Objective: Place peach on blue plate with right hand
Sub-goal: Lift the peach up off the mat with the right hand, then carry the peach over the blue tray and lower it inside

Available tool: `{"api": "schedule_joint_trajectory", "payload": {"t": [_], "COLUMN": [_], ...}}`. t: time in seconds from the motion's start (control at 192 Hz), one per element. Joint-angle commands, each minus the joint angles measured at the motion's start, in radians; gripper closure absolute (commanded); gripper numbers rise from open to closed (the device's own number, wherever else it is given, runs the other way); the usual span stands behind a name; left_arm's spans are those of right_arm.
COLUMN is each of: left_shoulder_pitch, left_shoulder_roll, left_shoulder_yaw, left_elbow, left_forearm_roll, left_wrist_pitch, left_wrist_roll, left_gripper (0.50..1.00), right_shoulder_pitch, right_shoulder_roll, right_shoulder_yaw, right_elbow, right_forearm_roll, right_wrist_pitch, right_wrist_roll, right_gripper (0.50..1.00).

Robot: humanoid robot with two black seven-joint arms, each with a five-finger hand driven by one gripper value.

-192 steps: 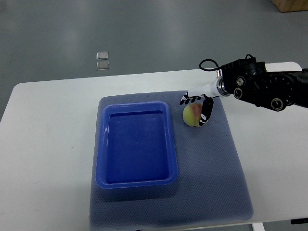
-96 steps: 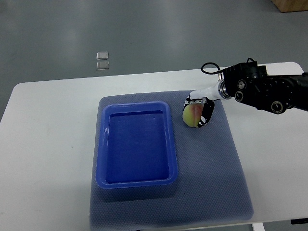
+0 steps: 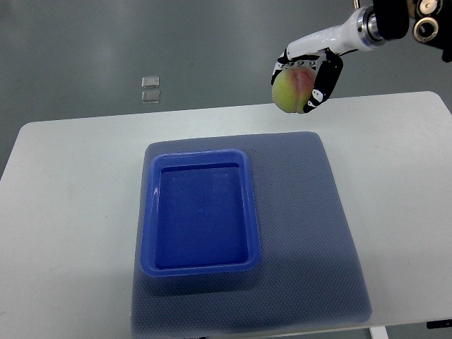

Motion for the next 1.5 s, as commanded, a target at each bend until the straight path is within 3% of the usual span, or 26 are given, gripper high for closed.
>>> {"api": "schedule_joint_trajectory", "payload": {"t": [0.0,0.156,0.328,0.333,0.375,0.432,0.437,0.489,0.562,0.567,0.598,0.697,0.749,0.755,0.822,1.14,1.493], "left_shoulder_pitch": [0.0,0.0,0.0,0.0,0.0,0.0,0.0,0.0,0.0,0.0,-0.001,-0.001,-0.001,0.0,0.0,0.0,0.0], "left_shoulder_roll": [0.0,0.0,0.0,0.0,0.0,0.0,0.0,0.0,0.0,0.0,0.0,0.0,0.0,0.0,0.0,0.0,0.0], "left_shoulder_yaw": [0.0,0.0,0.0,0.0,0.0,0.0,0.0,0.0,0.0,0.0,0.0,-0.002,-0.002,-0.002,-0.002,0.0,-0.002], "left_elbow": [-0.006,-0.007,-0.003,-0.003,-0.003,-0.003,-0.006,-0.007,-0.006,-0.007,-0.007,-0.006,-0.006,-0.003,0.002,0.002,0.005], "left_forearm_roll": [0.0,0.0,0.0,0.0,0.0,0.0,0.0,0.0,0.0,0.0,0.0,0.0,0.0,0.0,0.0,0.0,-0.002], "left_wrist_pitch": [0.0,0.0,0.0,0.0,0.0,0.0,0.0,-0.001,-0.001,-0.001,0.0,0.0,0.0,0.0,0.0,0.0,0.0], "left_wrist_roll": [0.0,0.0,0.0,0.0,0.0,0.0,0.0,0.0,0.0,0.0,0.0,0.0,0.0,0.0,0.0,0.0,0.0], "left_gripper": [0.5,0.5,0.5,0.5,0.5,0.5,0.5,0.5,0.5,0.5,0.5,0.5,0.5,0.5,0.5,0.5,0.5], "right_shoulder_pitch": [0.093,0.116,0.114,0.107,0.104,0.104,0.102,0.084,0.073,0.049,0.03,-0.045,-0.045,-0.089,-0.142,-0.312,-0.389], "right_shoulder_roll": [-0.065,-0.063,0.018,0.064,0.11,0.11,0.172,0.24,0.265,0.335,0.382,0.509,0.509,0.573,0.642,0.646,0.646], "right_shoulder_yaw": [0.0,0.0,-0.002,-0.003,-0.006,-0.006,-0.011,-0.011,-0.011,-0.011,-0.011,-0.008,-0.008,-0.005,0.002,0.0,0.003], "right_elbow": [0.043,0.052,0.048,0.042,0.034,0.034,0.014,-0.027,-0.046,-0.094,-0.125,-0.202,-0.202,-0.252,-0.313,-0.418,-0.426], "right_forearm_roll": [0.052,0.056,0.066,0.08,0.091,0.091,0.094,0.094,0.094,0.094,0.094,0.091,0.091,0.089,0.088,0.071,0.023], "right_wrist_pitch": [0.036,0.036,0.036,0.022,0.011,0.011,-0.001,-0.017,-0.023,-0.041,-0.053,-0.08,-0.08,-0.089,-0.106,-0.126,-0.144], "right_wrist_roll": [0.0,0.0,0.0,0.0,0.0,0.0,0.0,0.0,0.0,0.0,0.0,0.0,0.0,0.0,0.0,0.001,0.015], "right_gripper": [1.0,1.0,1.0,1.0,1.0,1.0,1.0,1.0,1.0,1.0,1.0,1.0,1.0,1.0,1.0,0.977,0.924]}}
